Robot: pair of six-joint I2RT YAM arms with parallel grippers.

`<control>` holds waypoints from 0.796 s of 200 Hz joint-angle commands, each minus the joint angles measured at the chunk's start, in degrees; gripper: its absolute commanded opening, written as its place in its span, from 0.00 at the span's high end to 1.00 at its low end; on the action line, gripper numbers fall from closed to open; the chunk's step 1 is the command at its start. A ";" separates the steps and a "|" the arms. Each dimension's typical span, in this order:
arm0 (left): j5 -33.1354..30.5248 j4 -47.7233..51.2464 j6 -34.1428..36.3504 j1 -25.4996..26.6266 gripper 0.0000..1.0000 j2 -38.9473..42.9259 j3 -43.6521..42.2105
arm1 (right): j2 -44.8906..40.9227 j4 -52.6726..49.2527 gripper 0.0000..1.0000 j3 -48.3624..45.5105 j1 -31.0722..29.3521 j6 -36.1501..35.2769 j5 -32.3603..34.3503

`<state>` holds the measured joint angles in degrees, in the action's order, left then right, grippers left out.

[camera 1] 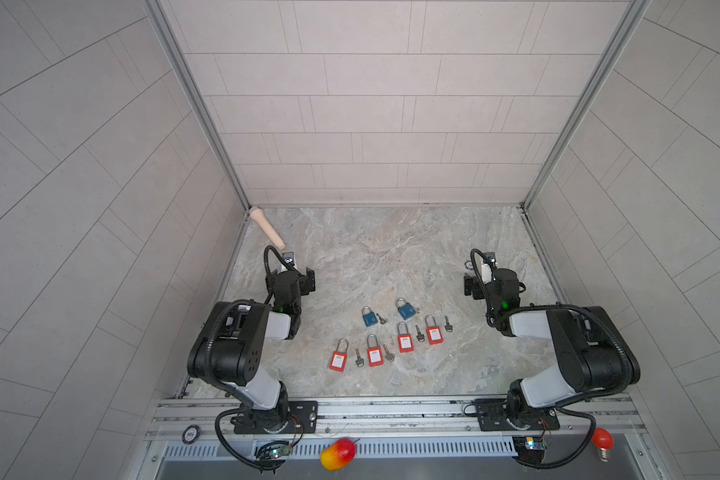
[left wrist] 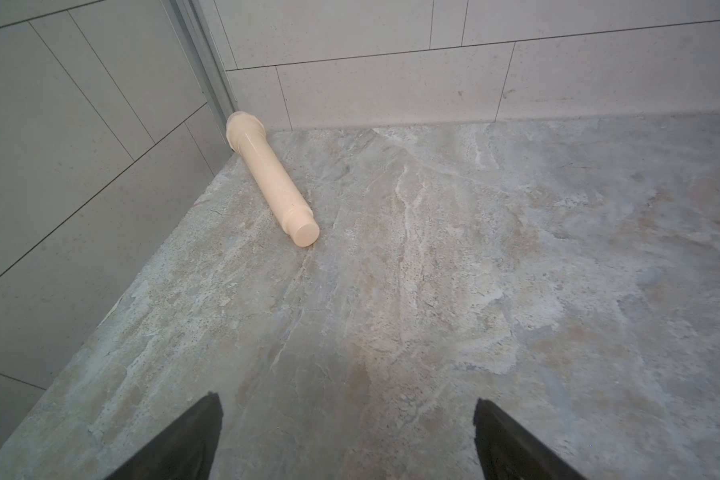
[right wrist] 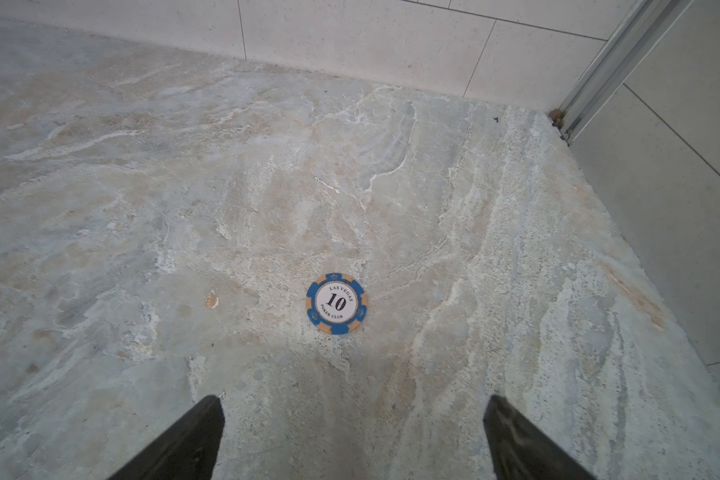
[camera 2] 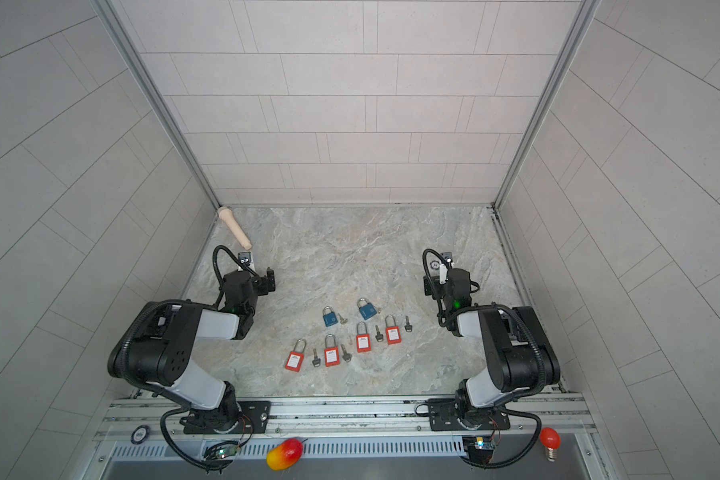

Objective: Lock with the key

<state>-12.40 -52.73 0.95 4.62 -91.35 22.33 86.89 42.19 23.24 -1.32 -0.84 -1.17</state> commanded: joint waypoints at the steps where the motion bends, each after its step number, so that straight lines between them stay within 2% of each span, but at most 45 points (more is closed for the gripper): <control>1: 0.19 0.84 -0.33 -0.16 0.00 -1.17 1.91 | 0.14 0.56 0.00 0.91 0.13 0.64 -0.41; 72: 2.14 -1.19 0.02 -0.53 0.00 0.25 0.13 | -0.76 1.50 0.01 0.04 0.13 0.67 -0.32; 89: -1.80 -0.22 -1.43 -0.69 0.00 0.08 0.78 | -0.85 1.48 0.01 -0.02 0.12 0.76 -0.28; 94: -4.61 -1.15 -2.08 -0.59 0.00 -0.02 0.41 | -0.80 1.49 0.00 0.04 0.13 1.16 1.51; 102: -9.46 -2.09 -4.09 -0.51 0.00 0.10 -0.22 | -0.84 1.18 0.01 0.07 -0.01 4.52 10.82; 107: -10.99 -3.41 -4.58 -0.38 0.00 0.12 -0.86 | -1.00 1.68 0.01 -0.19 -0.03 6.68 13.72; 119: -11.15 -3.72 -4.75 -0.35 0.00 0.20 -1.16 | -0.70 0.83 0.01 0.35 -0.65 5.79 13.52; 125: -9.97 -3.66 -4.14 -0.23 0.00 0.19 -1.06 | -0.41 0.02 0.01 1.05 -0.80 3.85 9.44; 128: -8.49 -3.72 -3.57 -0.22 0.00 0.12 -0.98 | -0.25 -0.71 0.01 1.58 -0.80 2.59 7.00; 144: 4.10 -2.45 1.71 -0.22 0.00 0.49 -0.68 | -0.58 0.58 0.01 0.59 0.36 3.48 5.41; 149: 2.98 -3.45 1.26 -0.16 0.00 0.51 -1.27 | -0.58 0.38 0.01 0.72 1.12 4.45 5.22; 159: -4.80 -4.85 -1.59 -0.20 0.00 0.05 -1.55 | -0.58 0.61 0.01 0.70 1.07 4.38 5.55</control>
<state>-14.61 -54.04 0.14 4.27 -91.83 21.87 86.89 42.22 23.40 -1.28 1.98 4.86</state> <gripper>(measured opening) 0.998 0.994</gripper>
